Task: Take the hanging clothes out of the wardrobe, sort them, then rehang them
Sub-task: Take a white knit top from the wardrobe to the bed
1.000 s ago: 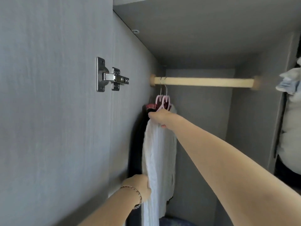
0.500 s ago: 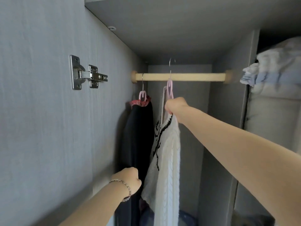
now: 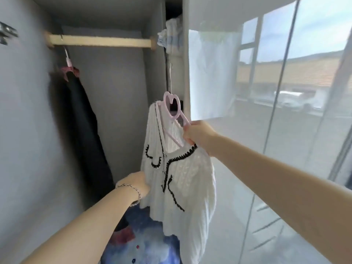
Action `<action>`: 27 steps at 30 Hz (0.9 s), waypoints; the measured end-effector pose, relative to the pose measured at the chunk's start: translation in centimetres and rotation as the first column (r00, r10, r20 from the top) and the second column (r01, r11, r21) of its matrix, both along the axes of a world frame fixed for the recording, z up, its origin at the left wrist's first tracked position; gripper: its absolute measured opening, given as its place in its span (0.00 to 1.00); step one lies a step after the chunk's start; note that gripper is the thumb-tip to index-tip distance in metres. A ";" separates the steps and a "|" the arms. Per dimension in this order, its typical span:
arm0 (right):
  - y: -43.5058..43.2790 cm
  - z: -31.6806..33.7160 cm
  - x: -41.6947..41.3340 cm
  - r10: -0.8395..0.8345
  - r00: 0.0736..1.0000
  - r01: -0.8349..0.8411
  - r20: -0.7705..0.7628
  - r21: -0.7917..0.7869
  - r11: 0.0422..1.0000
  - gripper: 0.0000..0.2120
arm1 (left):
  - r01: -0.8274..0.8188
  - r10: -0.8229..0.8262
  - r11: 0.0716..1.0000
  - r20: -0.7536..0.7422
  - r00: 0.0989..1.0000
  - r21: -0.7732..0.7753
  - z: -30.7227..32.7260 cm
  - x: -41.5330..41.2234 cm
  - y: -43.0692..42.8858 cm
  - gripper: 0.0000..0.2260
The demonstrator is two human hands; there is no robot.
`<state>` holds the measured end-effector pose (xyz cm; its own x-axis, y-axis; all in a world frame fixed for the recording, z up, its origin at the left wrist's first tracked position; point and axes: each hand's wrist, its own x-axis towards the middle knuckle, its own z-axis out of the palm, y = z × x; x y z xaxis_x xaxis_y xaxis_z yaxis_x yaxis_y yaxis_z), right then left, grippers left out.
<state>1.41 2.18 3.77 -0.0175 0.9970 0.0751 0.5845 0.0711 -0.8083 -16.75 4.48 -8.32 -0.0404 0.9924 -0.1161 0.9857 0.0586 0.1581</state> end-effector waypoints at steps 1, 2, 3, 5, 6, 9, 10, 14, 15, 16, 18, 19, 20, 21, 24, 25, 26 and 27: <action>-2.6 -1.1 1.8 -0.045 0.999 0.044 -0.018 -0.029 0.999 0.14 | 0.048 -0.048 0.999 -0.008 0.999 -0.016 -0.9 1.7 -1.1 0.09; -5.1 -2.1 3.7 -0.087 0.996 0.085 -0.027 -0.049 0.995 0.15 | 0.098 -0.098 0.995 -0.012 0.995 -0.029 -1.6 3.6 -2.1 0.10; -7.6 -2.8 5.4 -0.126 0.992 0.124 -0.019 -0.063 0.990 0.15 | 0.149 -0.150 0.988 -0.017 0.989 -0.041 -2.1 5.5 -3.2 0.10; -12.5 -4.1 8.8 -0.182 0.983 0.181 -0.002 -0.090 0.979 0.15 | 0.257 -0.258 0.965 -0.016 0.966 -0.058 -2.9 9.7 -5.7 0.12; -14.9 -4.5 10.4 -0.202 0.979 0.201 0.001 -0.106 0.974 0.15 | 0.310 -0.312 0.949 -0.010 0.950 -0.059 -3.3 11.9 -7.2 0.12; -22.0 -5.9 14.9 -0.296 0.955 0.290 -0.026 -0.147 0.946 0.13 | 0.439 -0.439 0.898 0.012 0.898 -0.020 -5.0 18.2 -11.8 0.09; -24.3 -6.3 16.5 -0.341 0.940 0.333 -0.032 -0.150 0.931 0.13 | 0.483 -0.483 0.875 0.018 0.875 -0.019 -5.6 20.3 -13.3 0.10; -33.4 -8.0 23.1 -0.508 0.860 0.497 -0.042 -0.151 0.855 0.17 | 0.643 -0.644 0.763 0.008 0.765 -0.061 -8.2 28.3 -19.4 0.15; -35.7 -8.4 24.6 -0.549 0.834 0.537 -0.049 -0.149 0.830 0.17 | 0.672 -0.674 0.737 0.003 0.739 -0.066 -8.7 30.4 -21.0 0.15; -38.1 -8.8 26.1 -0.591 0.805 0.579 -0.054 -0.149 0.802 0.17 | 0.697 -0.699 0.713 0.005 0.715 -0.075 -9.2 32.5 -22.6 0.14; -42.8 -9.5 29.0 -0.666 0.742 0.652 -0.078 -0.148 0.744 0.18 | 0.752 -0.754 0.652 0.016 0.656 -0.101 -10.3 36.7 -26.2 0.11; -45.2 -9.9 30.2 -0.699 0.707 0.685 -0.103 -0.146 0.714 0.19 | 0.781 -0.784 0.614 0.017 0.620 -0.115 -10.8 38.8 -28.2 0.09; -47.5 -10.3 31.3 -0.728 0.673 0.714 -0.127 -0.144 0.685 0.19 | 0.804 -0.808 0.582 0.022 0.589 -0.123 -11.3 40.6 -30.1 0.07; -49.9 -10.7 32.4 -0.755 0.639 0.742 -0.146 -0.142 0.656 0.19 | 0.823 -0.827 0.554 0.031 0.561 -0.125 -11.8 42.5 -32.1 0.06; -57.1 -12.5 35.4 -0.830 0.517 0.823 -0.209 -0.145 0.549 0.19 | 0.868 -0.876 0.468 0.046 0.481 -0.164 -13.4 47.6 -38.2 0.08; -59.6 -13.3 36.3 -0.851 0.468 0.847 -0.238 -0.154 0.509 0.19 | 0.882 -0.892 0.439 0.033 0.450 -0.171 -14.0 49.1 -40.3 0.08; -62.1 -14.2 37.2 -0.870 0.413 0.868 -0.268 -0.173 0.465 0.19 | 0.895 -0.908 0.410 0.016 0.419 -0.175 -14.5 50.5 -42.4 0.07; -64.7 -15.1 38.1 -0.887 0.351 0.888 -0.300 -0.192 0.417 0.19 | 0.908 -0.923 0.378 0.005 0.385 -0.178 -15.1 51.8 -44.5 0.06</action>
<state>39.50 -62.50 -11.29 0.9018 0.4162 -0.1163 0.0296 -0.3279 -0.9442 35.08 -40.01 -23.45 0.8672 0.4042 -0.2909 0.4586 -0.8759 0.1499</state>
